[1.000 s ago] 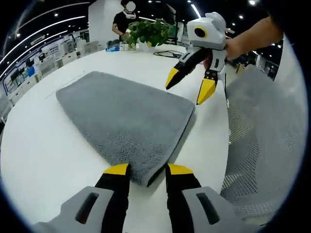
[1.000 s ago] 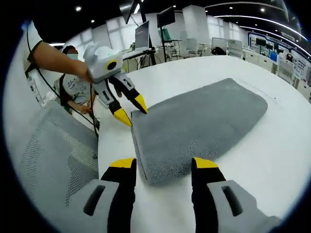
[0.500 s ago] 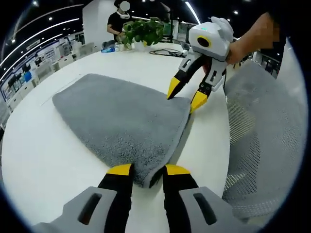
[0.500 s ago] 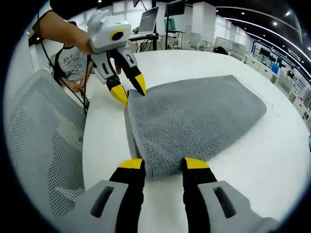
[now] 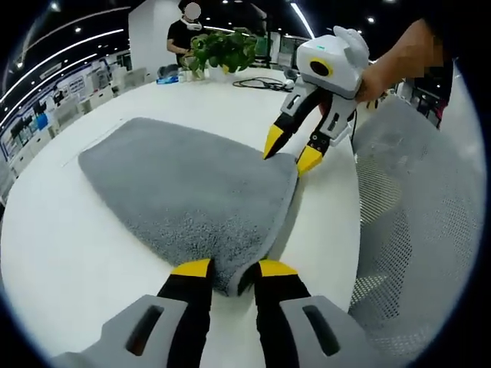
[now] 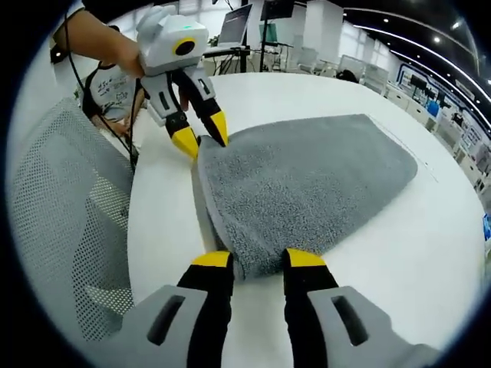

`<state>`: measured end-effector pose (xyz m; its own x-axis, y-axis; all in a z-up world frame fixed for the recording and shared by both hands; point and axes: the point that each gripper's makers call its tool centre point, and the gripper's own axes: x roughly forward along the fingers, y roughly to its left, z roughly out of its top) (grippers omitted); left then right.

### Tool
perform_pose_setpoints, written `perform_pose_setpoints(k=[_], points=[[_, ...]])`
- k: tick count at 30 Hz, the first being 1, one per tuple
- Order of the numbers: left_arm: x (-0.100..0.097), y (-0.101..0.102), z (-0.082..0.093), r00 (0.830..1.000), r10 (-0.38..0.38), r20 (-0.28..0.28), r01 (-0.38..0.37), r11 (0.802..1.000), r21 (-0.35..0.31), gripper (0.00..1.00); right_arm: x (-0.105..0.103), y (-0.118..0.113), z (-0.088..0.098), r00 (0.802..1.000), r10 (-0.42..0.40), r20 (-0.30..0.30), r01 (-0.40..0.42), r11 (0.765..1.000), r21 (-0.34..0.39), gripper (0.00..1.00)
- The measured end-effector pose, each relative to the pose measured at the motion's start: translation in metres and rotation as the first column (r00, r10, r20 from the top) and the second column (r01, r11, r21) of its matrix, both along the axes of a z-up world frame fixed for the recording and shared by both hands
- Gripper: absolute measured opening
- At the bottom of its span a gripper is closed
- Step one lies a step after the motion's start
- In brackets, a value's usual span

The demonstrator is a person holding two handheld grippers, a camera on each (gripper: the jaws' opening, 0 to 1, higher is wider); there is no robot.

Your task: Fold the towel on the table until its edges align and the towel forms a compact rectangular stack.

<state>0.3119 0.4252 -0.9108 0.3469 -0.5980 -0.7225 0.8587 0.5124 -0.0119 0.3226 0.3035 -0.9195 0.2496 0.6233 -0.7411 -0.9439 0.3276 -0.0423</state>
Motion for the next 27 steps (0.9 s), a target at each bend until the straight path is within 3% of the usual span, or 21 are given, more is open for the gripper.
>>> perform_pose_setpoints(k=[9, 12, 27], points=[[-0.008, -0.023, 0.001, 0.999, 0.043, -0.015, -0.043, 0.999, 0.008, 0.21, -0.008, -0.022, 0.002, 1.0, -0.004, -0.024, 0.004, 1.0, -0.001, 0.23], [-0.011, -0.033, 0.001, 1.0, 0.019, -0.003, -0.019, 0.999, 0.034, 0.21, -0.011, -0.032, 0.002, 1.0, -0.005, -0.027, 0.005, 1.0, 0.003, 0.23], [-0.017, -0.08, 0.002, 1.0, -0.012, -0.02, 0.013, 0.999, 0.044, 0.21, -0.025, -0.079, 0.004, 0.997, -0.053, -0.047, 0.053, 0.999, -0.012, 0.23]])
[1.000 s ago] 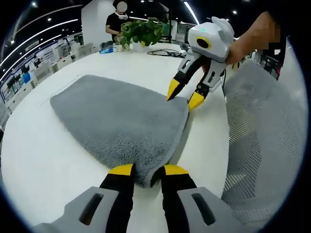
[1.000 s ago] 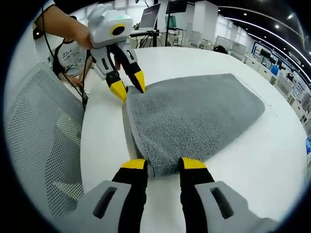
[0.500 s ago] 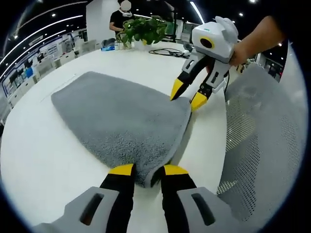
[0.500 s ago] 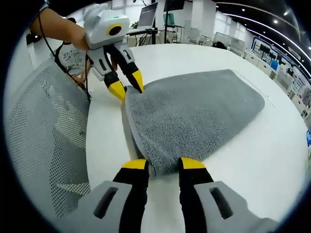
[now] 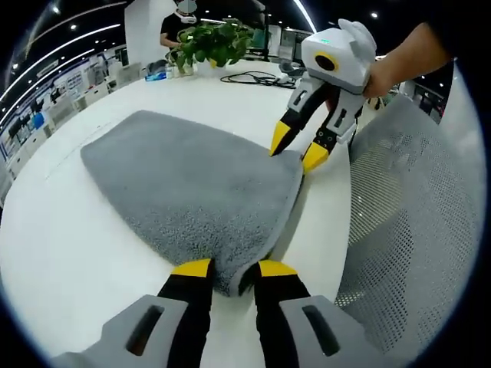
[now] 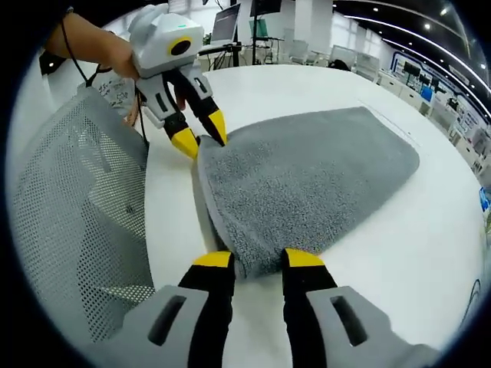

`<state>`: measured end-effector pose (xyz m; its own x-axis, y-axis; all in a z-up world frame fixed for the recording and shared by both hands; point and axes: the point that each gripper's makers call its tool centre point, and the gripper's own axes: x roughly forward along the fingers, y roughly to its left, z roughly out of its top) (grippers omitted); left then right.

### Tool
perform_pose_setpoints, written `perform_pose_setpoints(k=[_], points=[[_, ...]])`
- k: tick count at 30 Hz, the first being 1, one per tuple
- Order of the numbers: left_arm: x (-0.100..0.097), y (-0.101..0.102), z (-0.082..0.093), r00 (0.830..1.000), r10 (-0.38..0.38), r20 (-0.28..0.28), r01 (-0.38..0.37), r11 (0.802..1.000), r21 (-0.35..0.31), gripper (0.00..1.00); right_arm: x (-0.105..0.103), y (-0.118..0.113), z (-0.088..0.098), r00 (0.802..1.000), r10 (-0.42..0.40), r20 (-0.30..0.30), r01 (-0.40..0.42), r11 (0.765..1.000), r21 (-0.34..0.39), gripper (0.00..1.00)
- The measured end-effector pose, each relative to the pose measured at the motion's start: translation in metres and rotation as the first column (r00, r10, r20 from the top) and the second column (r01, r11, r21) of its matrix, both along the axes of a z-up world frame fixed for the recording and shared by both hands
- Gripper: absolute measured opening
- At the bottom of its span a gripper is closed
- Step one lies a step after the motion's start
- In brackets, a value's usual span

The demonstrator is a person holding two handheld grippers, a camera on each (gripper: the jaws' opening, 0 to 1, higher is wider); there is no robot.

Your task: Fold the towel on the table until its edges align and the towel forms a compact rectangular stack.

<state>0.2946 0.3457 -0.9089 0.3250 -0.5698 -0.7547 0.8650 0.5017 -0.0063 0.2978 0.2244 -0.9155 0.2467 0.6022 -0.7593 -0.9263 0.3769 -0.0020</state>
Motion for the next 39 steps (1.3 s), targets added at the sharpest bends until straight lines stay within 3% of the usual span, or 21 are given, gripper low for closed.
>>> perform_pose_setpoints(k=[14, 20, 23, 27, 31, 33, 39], points=[[-0.011, -0.039, 0.001, 1.0, -0.016, -0.006, 0.016, 1.0, -0.006, 0.22, -0.004, -0.041, -0.001, 1.0, -0.024, -0.014, 0.024, 1.0, -0.005, 0.23], [-0.014, -0.041, 0.001, 0.999, -0.038, 0.0, 0.038, 0.999, 0.026, 0.25, -0.007, -0.044, 0.002, 0.999, -0.003, -0.041, 0.005, 0.999, 0.043, 0.27], [-0.018, -0.043, 0.001, 0.998, -0.066, 0.001, 0.066, 0.997, 0.036, 0.3, -0.01, -0.043, 0.001, 0.999, 0.045, -0.025, -0.045, 0.998, 0.034, 0.31], [-0.018, -0.043, -0.001, 0.995, -0.1, 0.029, 0.098, 0.992, 0.079, 0.29, -0.02, -0.041, -0.001, 0.99, 0.137, 0.037, -0.136, 0.991, -0.014, 0.39], [-0.014, -0.043, -0.002, 0.994, -0.095, 0.05, 0.088, 0.989, 0.115, 0.25, -0.016, -0.041, -0.005, 0.987, 0.142, 0.074, -0.139, 0.989, -0.049, 0.37], [-0.014, -0.041, -0.003, 0.985, -0.149, 0.084, 0.133, 0.977, 0.17, 0.25, -0.014, -0.042, -0.004, 0.989, 0.131, 0.073, -0.127, 0.99, -0.055, 0.33], [-0.013, -0.041, -0.003, 0.991, -0.104, 0.079, 0.09, 0.983, 0.159, 0.22, -0.011, -0.042, -0.006, 0.986, 0.137, 0.096, -0.129, 0.988, -0.087, 0.26]])
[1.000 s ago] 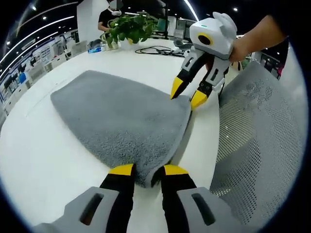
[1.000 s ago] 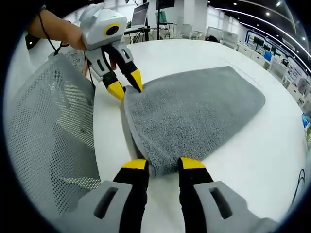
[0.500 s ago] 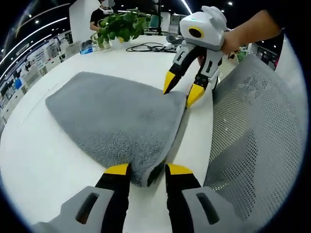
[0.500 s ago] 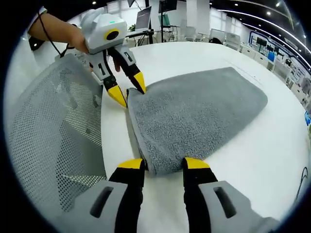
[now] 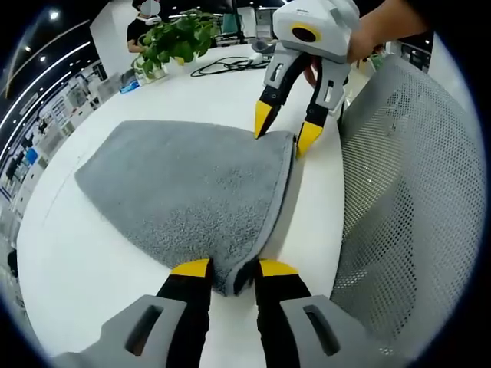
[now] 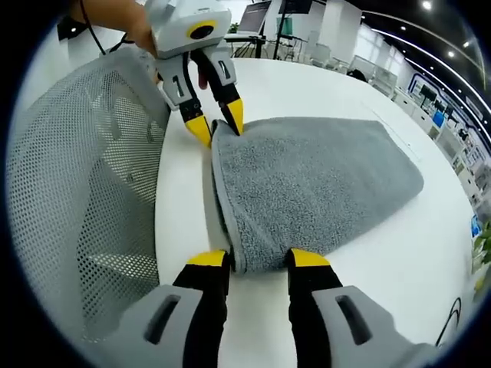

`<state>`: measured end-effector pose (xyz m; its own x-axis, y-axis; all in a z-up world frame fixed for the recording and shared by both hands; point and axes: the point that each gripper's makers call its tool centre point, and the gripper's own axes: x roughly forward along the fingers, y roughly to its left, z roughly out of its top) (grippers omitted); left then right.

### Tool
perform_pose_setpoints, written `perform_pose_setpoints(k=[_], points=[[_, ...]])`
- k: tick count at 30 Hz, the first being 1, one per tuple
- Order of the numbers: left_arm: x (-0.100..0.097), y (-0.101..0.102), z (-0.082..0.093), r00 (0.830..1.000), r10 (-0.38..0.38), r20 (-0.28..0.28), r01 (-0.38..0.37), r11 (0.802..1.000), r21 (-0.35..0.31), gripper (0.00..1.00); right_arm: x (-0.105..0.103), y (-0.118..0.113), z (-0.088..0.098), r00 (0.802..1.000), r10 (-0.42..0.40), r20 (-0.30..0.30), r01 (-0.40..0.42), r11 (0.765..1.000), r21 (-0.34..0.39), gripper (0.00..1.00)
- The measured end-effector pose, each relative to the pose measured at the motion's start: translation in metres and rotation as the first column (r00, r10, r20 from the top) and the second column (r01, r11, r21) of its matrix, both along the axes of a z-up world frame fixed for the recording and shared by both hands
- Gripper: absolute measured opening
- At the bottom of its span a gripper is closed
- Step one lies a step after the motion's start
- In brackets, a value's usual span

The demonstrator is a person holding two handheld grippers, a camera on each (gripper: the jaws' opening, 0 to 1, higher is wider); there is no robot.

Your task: Fold the towel on the table until its edges align and the towel forms a compact rectangular stack.

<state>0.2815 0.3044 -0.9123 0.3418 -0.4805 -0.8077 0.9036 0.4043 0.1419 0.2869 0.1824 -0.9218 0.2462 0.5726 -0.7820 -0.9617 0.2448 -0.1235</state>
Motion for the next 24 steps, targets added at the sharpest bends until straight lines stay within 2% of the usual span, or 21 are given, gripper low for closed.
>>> perform_pose_setpoints(k=[2, 4, 6, 9, 12, 15, 17, 24], points=[[0.0, 0.0, -0.001, 1.0, -0.004, 0.009, 0.004, 1.0, 0.019, 0.19, 0.0, -0.001, 0.001, 1.0, -0.004, 0.009, 0.005, 1.0, -0.005, 0.22], [0.0, -0.001, 0.0, 1.0, 0.002, 0.005, -0.002, 1.0, 0.02, 0.15, 0.003, -0.001, 0.001, 1.0, -0.008, 0.015, 0.009, 1.0, -0.008, 0.13], [0.0, -0.002, 0.0, 1.0, 0.021, -0.018, -0.02, 1.0, 0.019, 0.12, 0.002, 0.0, 0.0, 0.999, -0.031, -0.007, 0.031, 0.999, -0.004, 0.11], [-0.003, -0.004, 0.001, 0.999, 0.025, -0.04, -0.024, 1.0, 0.02, 0.11, -0.003, -0.001, 0.002, 1.0, -0.024, -0.006, 0.024, 1.0, -0.014, 0.07], [-0.011, -0.005, 0.0, 0.998, 0.014, -0.057, -0.013, 1.0, 0.025, 0.11, -0.01, -0.002, 0.001, 0.999, -0.022, -0.035, 0.022, 1.0, -0.02, 0.06], [-0.018, -0.006, 0.0, 0.995, 0.028, -0.097, -0.027, 1.0, 0.016, 0.1, -0.017, -0.005, 0.003, 0.999, -0.01, -0.052, 0.009, 1.0, -0.023, 0.06], [-0.03, -0.007, 0.001, 0.981, 0.074, -0.182, -0.075, 0.997, 0.0, 0.1, -0.021, -0.006, 0.003, 0.997, -0.005, -0.071, 0.004, 1.0, -0.025, 0.06], [-0.037, -0.007, 0.005, 0.976, 0.06, -0.209, -0.062, 0.998, -0.006, 0.1, -0.034, -0.007, 0.011, 0.994, -0.008, -0.113, 0.008, 1.0, -0.006, 0.06]])
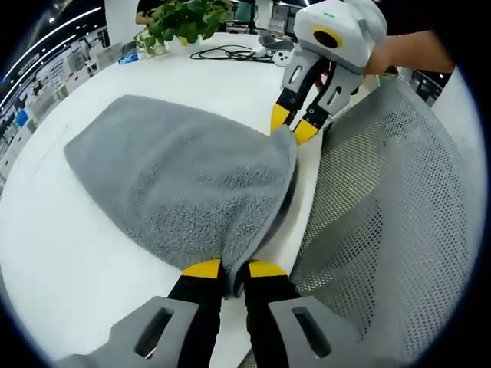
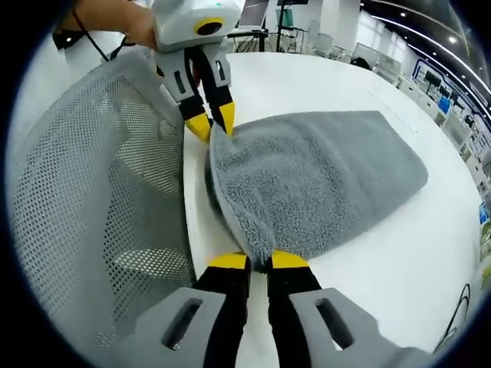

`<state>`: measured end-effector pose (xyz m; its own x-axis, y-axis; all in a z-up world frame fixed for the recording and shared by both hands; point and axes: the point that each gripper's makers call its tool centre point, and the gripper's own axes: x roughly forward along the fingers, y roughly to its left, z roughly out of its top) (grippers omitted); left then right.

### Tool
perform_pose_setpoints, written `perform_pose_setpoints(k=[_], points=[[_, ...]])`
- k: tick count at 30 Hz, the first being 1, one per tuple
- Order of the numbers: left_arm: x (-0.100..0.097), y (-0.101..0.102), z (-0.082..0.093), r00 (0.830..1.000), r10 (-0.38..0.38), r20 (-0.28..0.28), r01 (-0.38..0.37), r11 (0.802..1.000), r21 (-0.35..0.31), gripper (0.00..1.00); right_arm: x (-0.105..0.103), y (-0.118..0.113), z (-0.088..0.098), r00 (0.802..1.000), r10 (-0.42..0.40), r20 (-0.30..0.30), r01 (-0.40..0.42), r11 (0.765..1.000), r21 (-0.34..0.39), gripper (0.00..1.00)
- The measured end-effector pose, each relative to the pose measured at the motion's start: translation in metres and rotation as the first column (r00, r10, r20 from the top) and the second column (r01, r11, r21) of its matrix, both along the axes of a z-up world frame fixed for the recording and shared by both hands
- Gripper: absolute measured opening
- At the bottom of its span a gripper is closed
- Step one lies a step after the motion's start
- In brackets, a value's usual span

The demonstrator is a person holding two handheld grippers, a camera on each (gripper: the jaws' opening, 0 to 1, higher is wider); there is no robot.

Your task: Fold the towel on the table until its edges align and the towel forms a compact rectangular stack.

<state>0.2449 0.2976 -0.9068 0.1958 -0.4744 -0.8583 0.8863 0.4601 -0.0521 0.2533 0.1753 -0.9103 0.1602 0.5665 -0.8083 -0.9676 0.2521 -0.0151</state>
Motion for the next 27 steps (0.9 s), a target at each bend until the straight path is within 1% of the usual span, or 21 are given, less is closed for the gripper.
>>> perform_pose_setpoints(k=[2, 3, 4, 7, 10, 15, 17, 22, 25, 26, 27], points=[[-0.004, 0.0, 0.006, 1.0, 0.001, -0.011, -0.001, 1.0, -0.001, 0.1, -0.002, -0.001, 0.003, 1.0, 0.0, -0.011, 0.0, 1.0, 0.008, 0.06], [-0.005, -0.001, 0.009, 1.0, 0.003, -0.015, -0.003, 1.0, -0.003, 0.1, -0.005, -0.001, 0.01, 1.0, 0.004, -0.017, -0.003, 1.0, 0.013, 0.06], [-0.007, 0.0, 0.013, 1.0, -0.001, -0.013, 0.0, 1.0, -0.006, 0.1, -0.007, -0.001, 0.013, 1.0, 0.007, -0.018, -0.007, 1.0, 0.019, 0.05], [-0.009, 0.0, 0.022, 1.0, -0.006, -0.003, 0.006, 1.0, -0.025, 0.1, -0.007, -0.002, 0.014, 0.999, -0.002, -0.032, 0.003, 0.999, 0.037, 0.05], [-0.009, 0.0, 0.032, 1.0, 0.002, 0.009, -0.001, 0.999, -0.049, 0.1, -0.01, -0.002, 0.023, 0.999, -0.008, -0.04, 0.01, 0.998, 0.055, 0.05], [-0.01, 0.0, 0.041, 1.0, 0.006, 0.01, -0.006, 0.998, -0.068, 0.1, -0.013, -0.002, 0.03, 0.999, 0.012, -0.041, -0.009, 0.998, 0.063, 0.05], [-0.013, -0.001, 0.045, 1.0, 0.023, -0.01, -0.024, 0.996, -0.084, 0.1, -0.017, -0.002, 0.035, 0.999, 0.02, -0.04, -0.018, 0.998, 0.068, 0.05], [-0.018, -0.001, 0.055, 0.999, 0.031, -0.026, -0.034, 0.991, -0.13, 0.1, -0.023, -0.004, 0.046, 0.998, 0.04, -0.049, -0.036, 0.996, 0.086, 0.05], [-0.015, 0.001, 0.063, 0.998, 0.053, -0.014, -0.055, 0.986, -0.159, 0.1, -0.025, -0.002, 0.053, 0.997, 0.029, -0.069, -0.02, 0.992, 0.122, 0.05], [-0.013, 0.001, 0.065, 0.998, 0.063, -0.011, -0.064, 0.983, -0.172, 0.1, -0.024, -0.002, 0.054, 0.997, 0.02, -0.073, -0.01, 0.992, 0.127, 0.05], [-0.011, 0.0, 0.07, 0.997, 0.077, -0.004, -0.077, 0.978, -0.194, 0.1, -0.025, -0.002, 0.059, 0.996, 0.012, -0.087, 0.0, 0.991, 0.136, 0.05]])
